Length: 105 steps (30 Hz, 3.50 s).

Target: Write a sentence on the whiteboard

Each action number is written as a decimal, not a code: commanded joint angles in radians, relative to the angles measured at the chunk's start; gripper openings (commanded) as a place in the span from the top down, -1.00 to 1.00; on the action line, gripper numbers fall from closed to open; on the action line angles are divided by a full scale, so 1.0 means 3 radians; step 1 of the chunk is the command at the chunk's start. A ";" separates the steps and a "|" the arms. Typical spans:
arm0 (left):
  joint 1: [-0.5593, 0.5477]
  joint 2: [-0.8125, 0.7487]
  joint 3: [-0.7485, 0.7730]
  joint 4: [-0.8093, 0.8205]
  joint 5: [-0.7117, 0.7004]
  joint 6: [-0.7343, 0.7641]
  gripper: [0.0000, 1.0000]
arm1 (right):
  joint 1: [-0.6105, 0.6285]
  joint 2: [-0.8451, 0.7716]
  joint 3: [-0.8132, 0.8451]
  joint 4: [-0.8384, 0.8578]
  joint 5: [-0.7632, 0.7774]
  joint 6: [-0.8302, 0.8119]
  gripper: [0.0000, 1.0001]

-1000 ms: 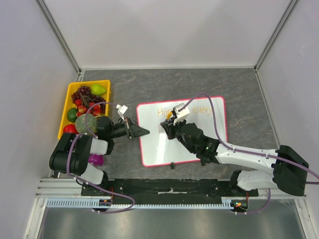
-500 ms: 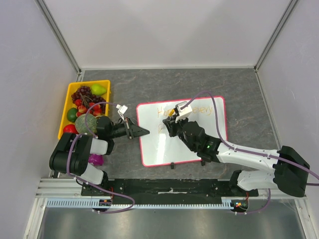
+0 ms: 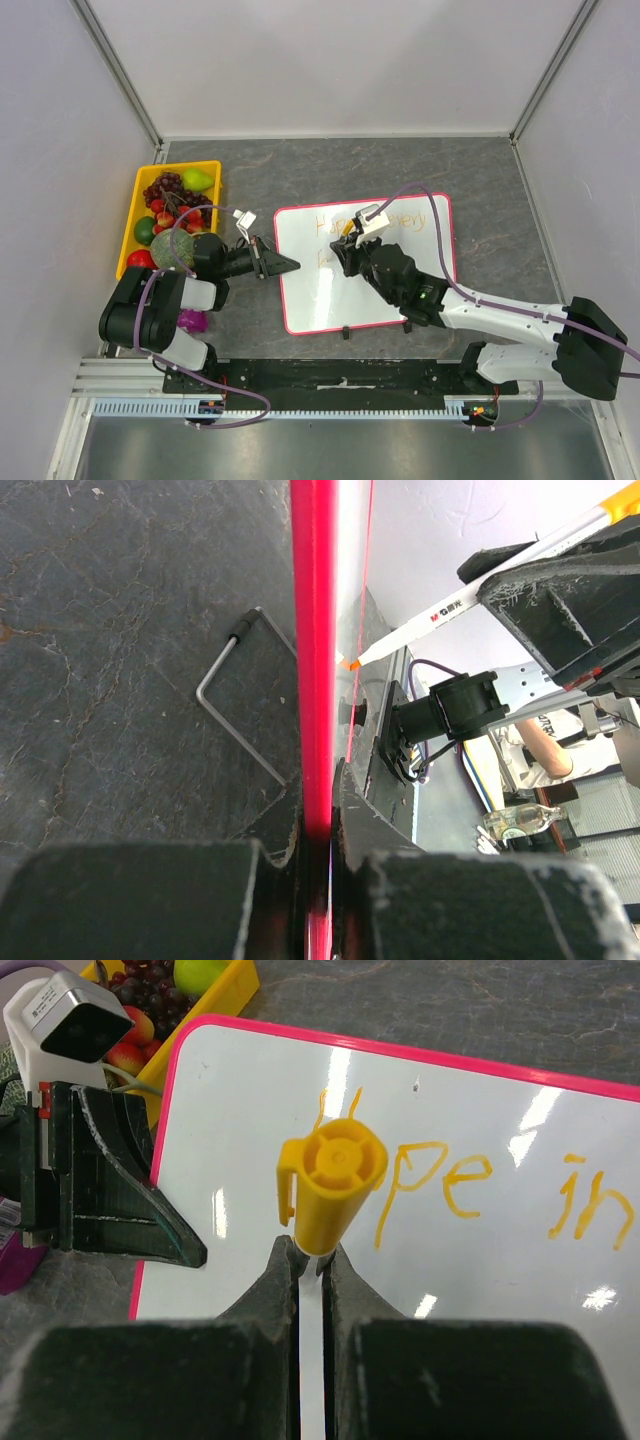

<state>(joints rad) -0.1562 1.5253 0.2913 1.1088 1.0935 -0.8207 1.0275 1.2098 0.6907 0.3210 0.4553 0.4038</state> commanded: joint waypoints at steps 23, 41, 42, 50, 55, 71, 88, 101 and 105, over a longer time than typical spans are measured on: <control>-0.0011 0.0044 0.0016 -0.0147 -0.0250 0.0512 0.96 | -0.0311 -0.0238 -0.0134 0.0183 -0.0408 0.0357 1.00; -0.0011 0.0044 0.0011 -0.0152 -0.0250 0.0522 0.96 | -0.0347 -0.0137 -0.0185 0.0111 -0.0321 0.0311 1.00; -0.0016 0.0044 0.0011 -0.0152 -0.0250 0.0522 0.96 | -0.0347 -0.0137 -0.0195 0.0101 -0.0311 0.0301 1.00; -0.0011 0.0044 0.0011 -0.0152 -0.0250 0.0522 0.96 | -0.0347 -0.0177 -0.0303 0.0029 -0.0352 0.0295 1.00; -0.0011 0.0044 0.0011 -0.0152 -0.0250 0.0517 0.96 | -0.0347 -0.0213 -0.0385 0.0029 -0.0439 0.0316 1.00; -0.0011 0.0044 0.0011 -0.0157 -0.0250 0.0517 0.96 | -0.0347 -0.0193 -0.0283 0.0019 -0.0321 0.0357 1.00; -0.0011 0.0044 0.0011 -0.0157 -0.0250 0.0522 0.96 | -0.0449 -0.0239 -0.0139 -0.0037 -0.0188 0.0377 1.00; -0.0011 0.0039 0.0011 -0.0157 -0.0250 0.0522 0.96 | -0.0480 -0.0285 -0.0139 -0.0149 -0.0158 0.0382 1.00; -0.0016 0.0039 0.0011 -0.0152 -0.0250 0.0522 0.96 | -0.0490 -0.0315 -0.0175 -0.0211 -0.0183 0.0367 1.00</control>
<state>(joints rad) -0.1562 1.5249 0.2947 1.1019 1.0943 -0.8204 0.8970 1.1316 0.6312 0.3103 0.3492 0.5316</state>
